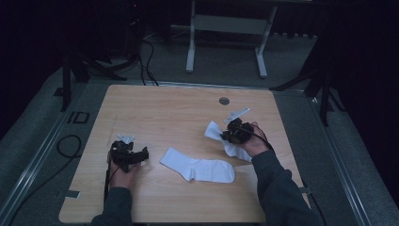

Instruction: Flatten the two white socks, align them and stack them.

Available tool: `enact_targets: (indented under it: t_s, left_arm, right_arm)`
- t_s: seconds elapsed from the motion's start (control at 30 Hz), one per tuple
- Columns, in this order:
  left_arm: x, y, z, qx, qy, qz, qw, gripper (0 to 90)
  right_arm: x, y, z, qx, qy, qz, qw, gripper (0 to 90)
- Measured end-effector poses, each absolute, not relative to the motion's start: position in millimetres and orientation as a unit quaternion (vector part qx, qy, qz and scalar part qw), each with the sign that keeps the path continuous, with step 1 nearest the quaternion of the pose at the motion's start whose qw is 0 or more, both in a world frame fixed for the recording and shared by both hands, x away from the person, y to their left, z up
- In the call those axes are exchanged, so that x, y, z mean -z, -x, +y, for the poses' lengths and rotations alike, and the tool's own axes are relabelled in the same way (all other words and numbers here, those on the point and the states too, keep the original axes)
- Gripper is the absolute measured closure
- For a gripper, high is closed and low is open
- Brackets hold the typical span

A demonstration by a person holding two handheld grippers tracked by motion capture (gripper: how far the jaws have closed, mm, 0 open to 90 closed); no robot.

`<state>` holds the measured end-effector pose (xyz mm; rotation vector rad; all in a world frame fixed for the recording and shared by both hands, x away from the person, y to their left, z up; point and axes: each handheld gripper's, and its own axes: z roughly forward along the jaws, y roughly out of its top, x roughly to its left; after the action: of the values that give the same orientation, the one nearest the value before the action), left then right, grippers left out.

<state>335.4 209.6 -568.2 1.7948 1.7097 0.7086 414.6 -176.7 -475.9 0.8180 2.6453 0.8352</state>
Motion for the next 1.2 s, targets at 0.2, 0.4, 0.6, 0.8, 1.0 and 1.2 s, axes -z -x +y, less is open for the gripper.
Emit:
enact_targets:
  t_s: [0.2, 0.4, 0.6, 0.8, 1.0, 1.2]
  left_arm:
    - [568, -336, 210, -0.265, -0.668, 0.637, 0.279, 14.1]
    - [568, -336, 210, -0.265, -0.668, 0.637, 0.279, 14.1]
    - [568, -335, 210, -0.264, -0.668, 0.637, 0.279, 14.1]
    - [568, -335, 210, -0.264, -0.668, 0.637, 0.279, 14.1]
    - [568, -336, 210, -0.264, -0.668, 0.637, 0.279, 14.1]
    - [568, -335, 210, -0.263, -0.669, 0.637, 0.278, 14.1]
  right_arm:
    - [452, -408, -168, -0.309, -0.262, 0.904, 0.135, 83.9]
    - [435, -404, -162, -0.329, -0.248, 0.901, 0.133, 83.9]
    - [417, -396, -158, -0.353, -0.237, 0.895, 0.132, 83.9]
    - [390, -381, -160, -0.380, -0.217, 0.888, 0.144, 83.9]
    - [374, -359, -162, -0.406, -0.196, 0.883, 0.132, 83.9]
    - [371, -331, -159, -0.409, -0.169, 0.887, 0.133, 83.6]
